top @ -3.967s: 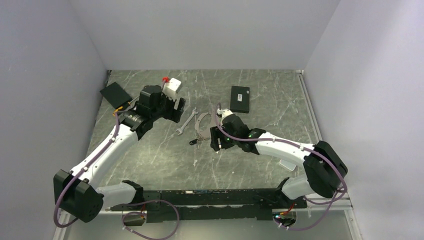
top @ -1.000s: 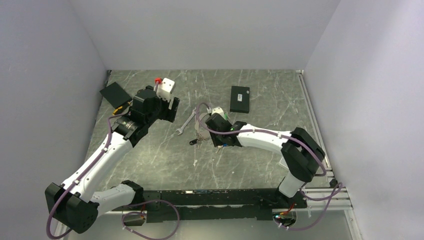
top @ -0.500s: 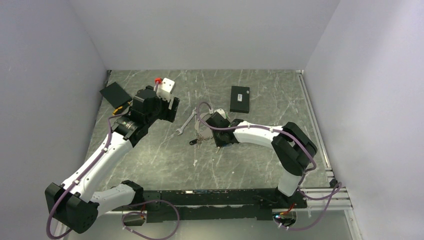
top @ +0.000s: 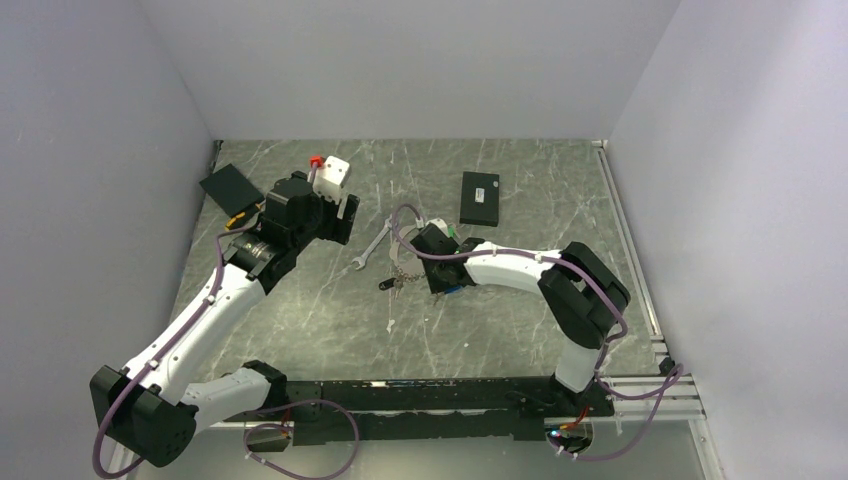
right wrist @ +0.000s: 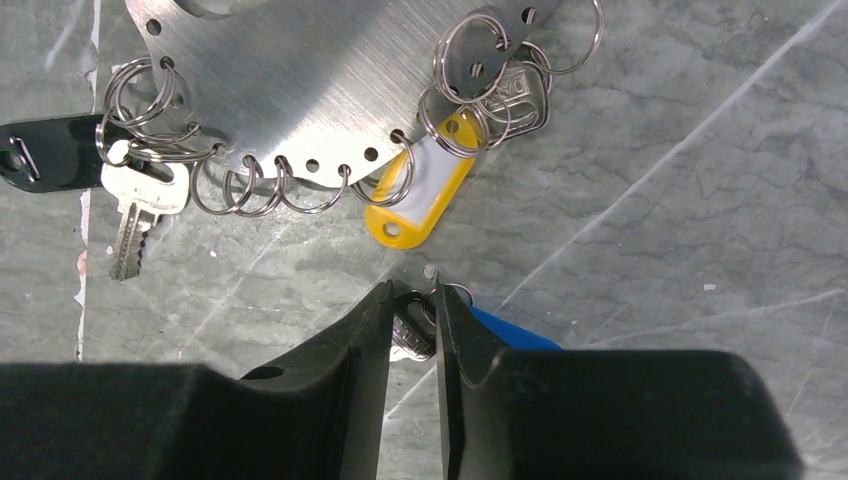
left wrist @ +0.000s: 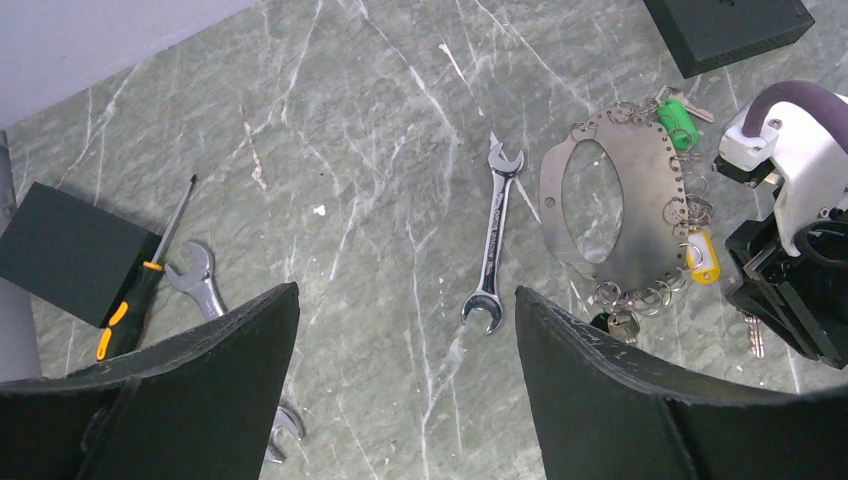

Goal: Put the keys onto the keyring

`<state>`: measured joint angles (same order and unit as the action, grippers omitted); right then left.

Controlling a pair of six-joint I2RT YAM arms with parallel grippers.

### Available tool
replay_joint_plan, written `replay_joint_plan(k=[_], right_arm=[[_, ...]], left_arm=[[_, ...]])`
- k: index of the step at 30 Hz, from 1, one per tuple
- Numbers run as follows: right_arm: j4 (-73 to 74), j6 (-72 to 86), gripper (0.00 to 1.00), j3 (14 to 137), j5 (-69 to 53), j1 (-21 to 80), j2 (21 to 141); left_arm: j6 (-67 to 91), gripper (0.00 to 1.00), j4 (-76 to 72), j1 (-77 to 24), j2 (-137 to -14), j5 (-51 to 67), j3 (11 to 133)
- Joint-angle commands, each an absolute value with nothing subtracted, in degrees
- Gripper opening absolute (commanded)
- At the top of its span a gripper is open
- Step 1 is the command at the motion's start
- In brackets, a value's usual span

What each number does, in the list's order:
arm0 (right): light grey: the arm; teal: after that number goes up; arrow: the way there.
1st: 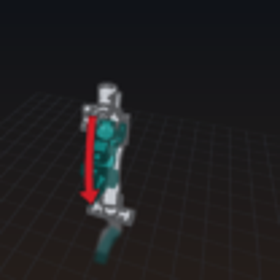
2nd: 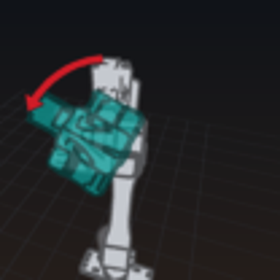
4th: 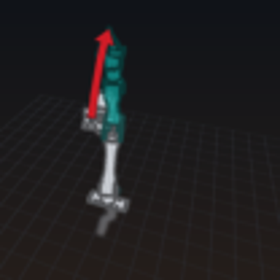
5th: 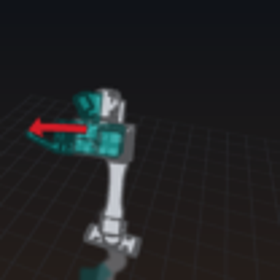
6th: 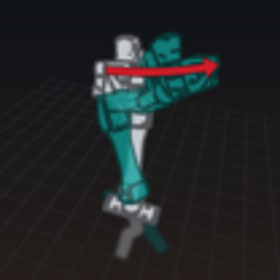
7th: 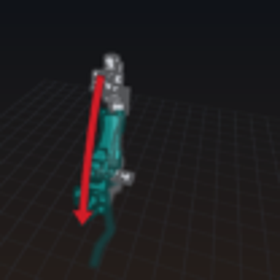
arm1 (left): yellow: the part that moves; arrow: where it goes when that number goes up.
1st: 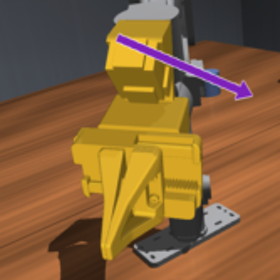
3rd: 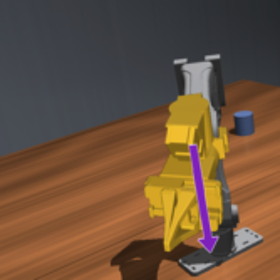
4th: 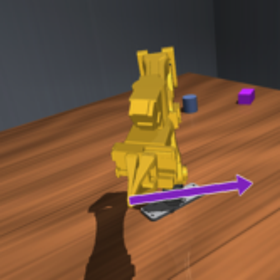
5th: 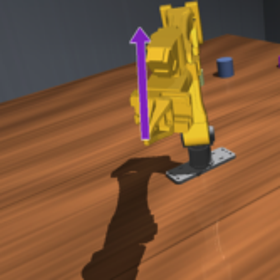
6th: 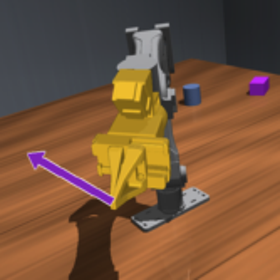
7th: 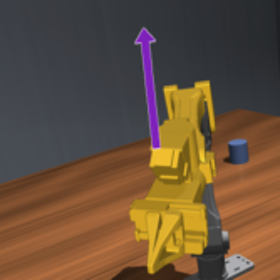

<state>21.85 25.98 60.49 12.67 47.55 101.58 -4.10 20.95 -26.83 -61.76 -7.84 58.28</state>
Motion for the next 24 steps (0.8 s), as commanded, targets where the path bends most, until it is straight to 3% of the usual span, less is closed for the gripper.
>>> replay_joint_plan(k=[1,8,19,24], right_arm=[[20.05,25.72,0.24,61.63,11.62,47.29,102.51],[18.09,24.16,0.22,59.62,13.59,46.78,101.87],[11.32,15.35,0.27,55.63,-5.80,47.35,98.37],[12.83,14.44,0.31,54.76,-5.50,49.54,95.24]], left_arm=[[-5.63,0.84,20.15,-27.07,-60.99,-8.17,59.41],[-5.67,0.84,20.33,-27.07,-60.67,-8.14,59.54],[-5.45,0.84,20.22,-27.07,-60.20,-7.60,59.58],[-5.32,0.84,20.25,-27.07,-60.11,-7.40,59.63]])
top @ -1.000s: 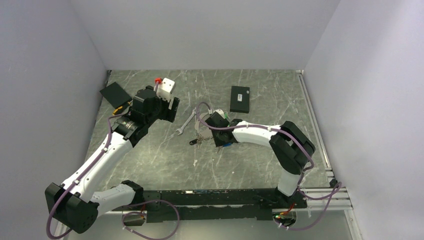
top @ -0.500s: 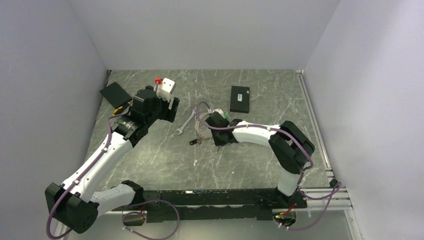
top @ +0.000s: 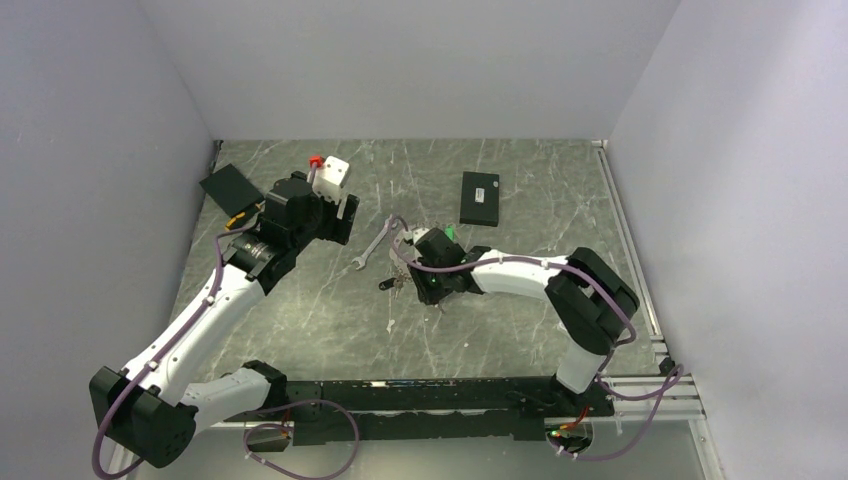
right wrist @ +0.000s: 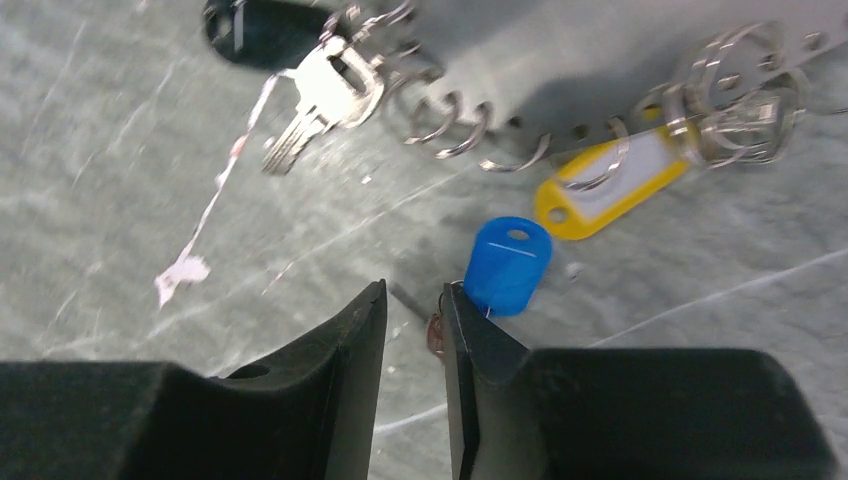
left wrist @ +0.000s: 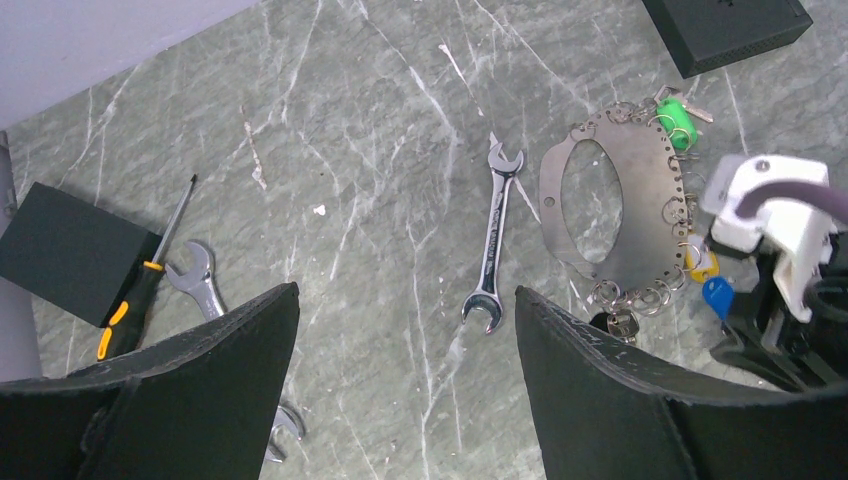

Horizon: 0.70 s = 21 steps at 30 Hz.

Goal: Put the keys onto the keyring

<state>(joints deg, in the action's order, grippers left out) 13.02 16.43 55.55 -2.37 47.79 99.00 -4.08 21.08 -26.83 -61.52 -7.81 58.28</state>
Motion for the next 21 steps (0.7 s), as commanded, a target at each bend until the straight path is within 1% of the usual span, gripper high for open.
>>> replay_joint_plan(k=[1,5,9,11,21], right_arm=[[13.25,14.68,0.32,54.76,-5.04,49.79,94.63],[14.21,15.29,0.35,55.19,-3.98,50.09,92.83],[15.38,15.30,0.44,57.07,-3.64,50.25,91.88],[15.71,15.38,0.46,57.66,-3.52,50.44,91.27],[13.96,16.18,0.45,55.82,-8.12,53.04,89.17]], left_arm=[[-5.28,0.84,20.30,-27.07,-60.06,-7.29,59.72],[-5.11,0.83,20.39,-27.07,-59.94,-6.99,59.76],[-5.10,0.83,20.30,-27.07,-59.79,-6.99,59.68],[-5.16,0.83,20.22,-27.07,-59.77,-7.02,59.68],[-5.27,0.84,20.06,-27.06,-59.94,-7.46,59.58]])
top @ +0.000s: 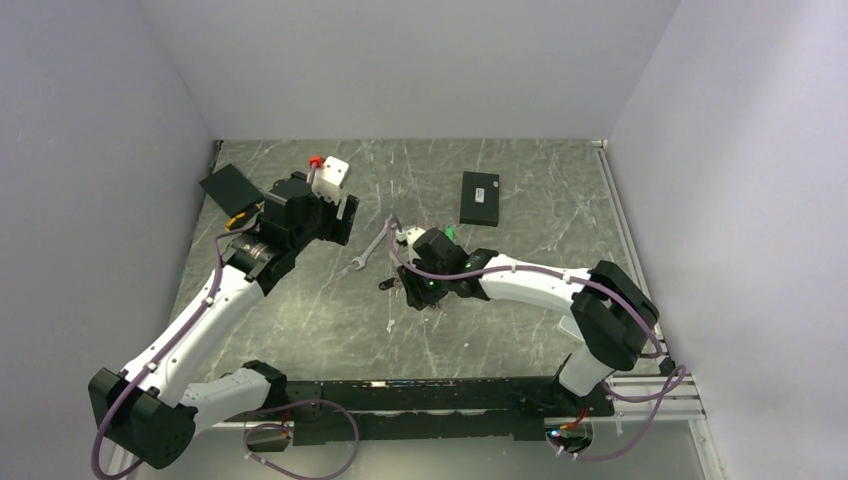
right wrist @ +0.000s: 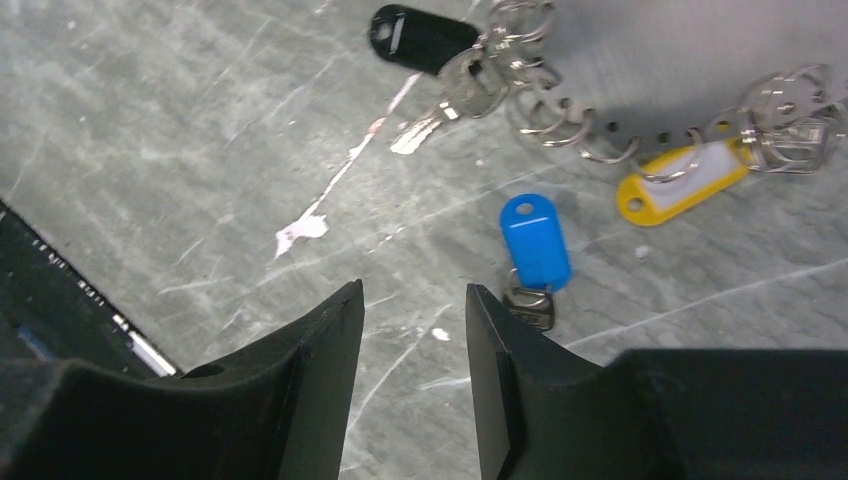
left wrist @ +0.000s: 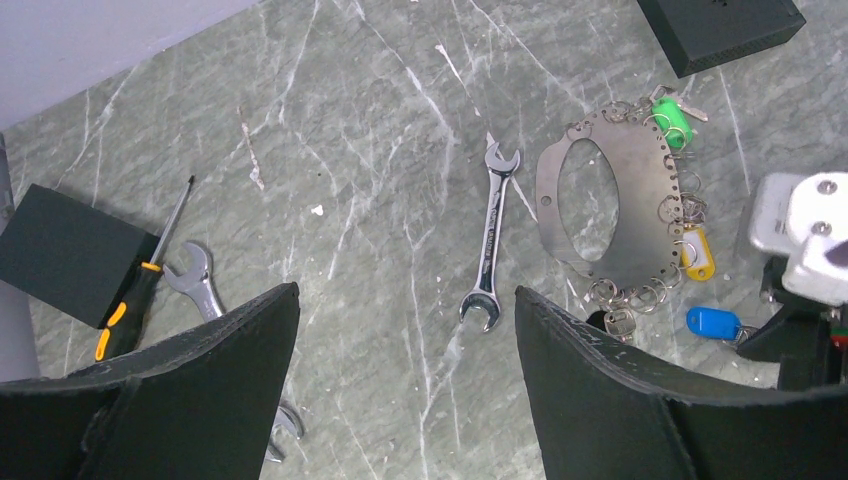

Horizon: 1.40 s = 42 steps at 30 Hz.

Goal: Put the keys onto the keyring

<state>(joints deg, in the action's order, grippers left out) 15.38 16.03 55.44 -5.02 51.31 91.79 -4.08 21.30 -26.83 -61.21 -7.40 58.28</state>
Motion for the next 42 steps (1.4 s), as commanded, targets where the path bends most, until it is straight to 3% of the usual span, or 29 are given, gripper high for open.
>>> replay_joint_plan(k=[1,14,25,37,42], right_arm=[[13.69,16.10,0.45,55.66,-8.55,53.56,89.20],[13.09,17.89,0.42,53.75,-8.35,55.80,93.38],[19.45,20.74,0.42,52.29,2.43,55.42,93.50],[20.09,19.16,0.44,52.57,8.16,49.92,93.78],[20.22,16.81,0.44,54.34,4.72,47.32,91.54]], left_arm=[[-5.27,0.84,20.04,-27.02,-60.01,-7.44,59.52],[-5.48,0.83,20.19,-27.07,-60.21,-7.92,59.50],[-5.63,0.84,20.00,-27.05,-60.20,-8.26,59.33],[-5.69,0.83,20.15,-27.07,-60.03,-8.36,59.36],[-5.65,0.83,20.26,-27.05,-60.12,-8.34,59.48]])
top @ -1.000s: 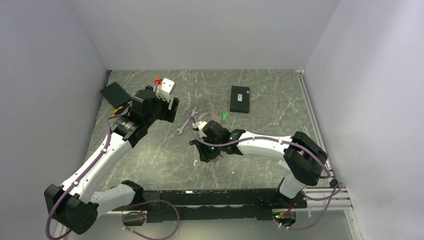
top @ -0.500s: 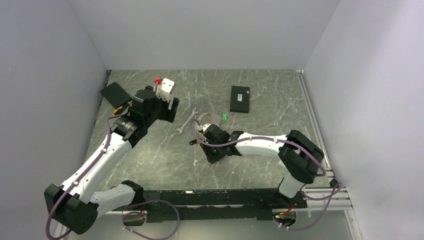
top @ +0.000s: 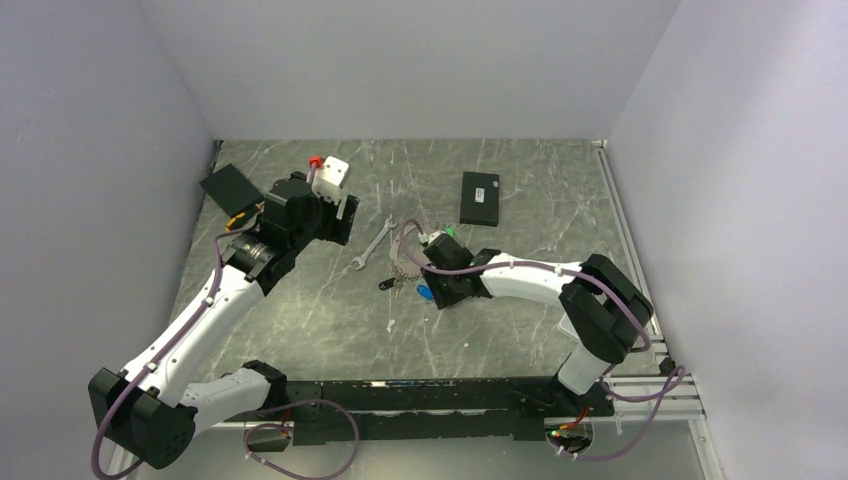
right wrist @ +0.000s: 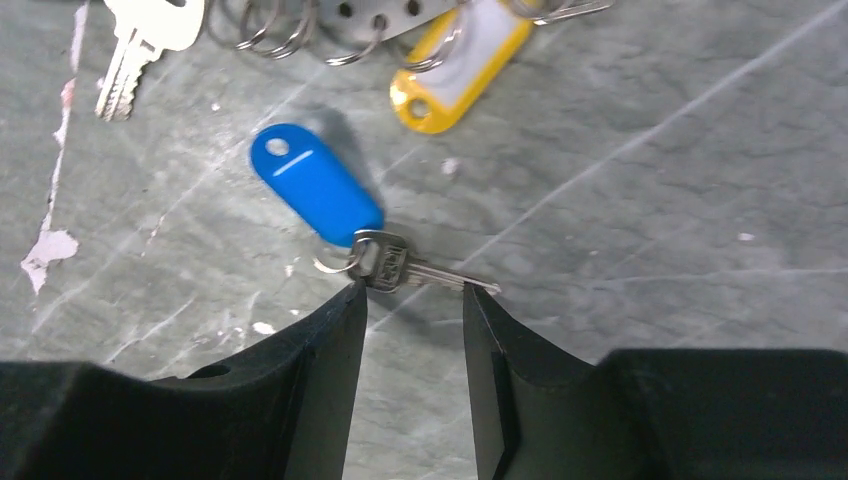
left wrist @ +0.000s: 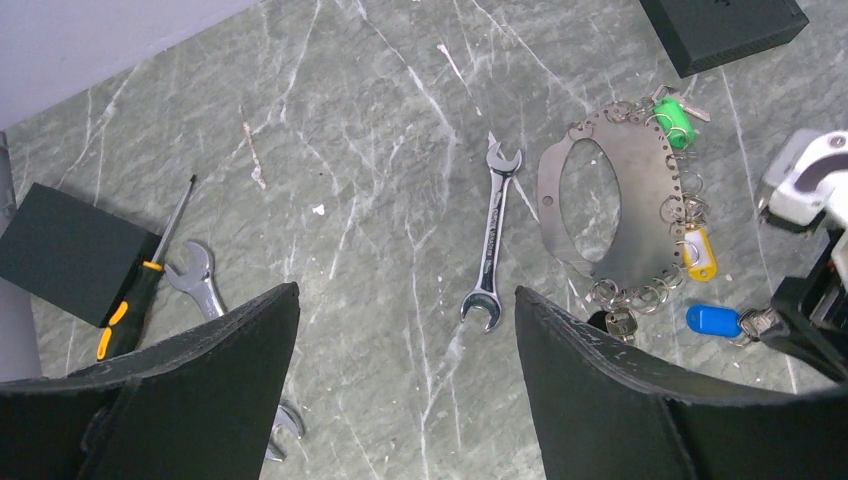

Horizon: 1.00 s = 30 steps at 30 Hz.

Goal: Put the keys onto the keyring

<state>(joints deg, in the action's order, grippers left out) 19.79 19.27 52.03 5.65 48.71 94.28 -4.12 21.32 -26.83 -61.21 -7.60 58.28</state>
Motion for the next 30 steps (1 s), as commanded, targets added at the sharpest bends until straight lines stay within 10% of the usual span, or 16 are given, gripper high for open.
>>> replay_joint_plan(k=[1,30], right_arm=[[20.02,16.19,0.45,54.40,3.29,47.36,90.85],[20.98,6.69,0.42,58.79,9.11,54.16,94.41]], left_arm=[[-5.70,0.83,20.33,-27.07,-60.12,-8.41,59.50],[-6.80,0.81,17.28,-27.07,-56.79,-10.46,57.69]])
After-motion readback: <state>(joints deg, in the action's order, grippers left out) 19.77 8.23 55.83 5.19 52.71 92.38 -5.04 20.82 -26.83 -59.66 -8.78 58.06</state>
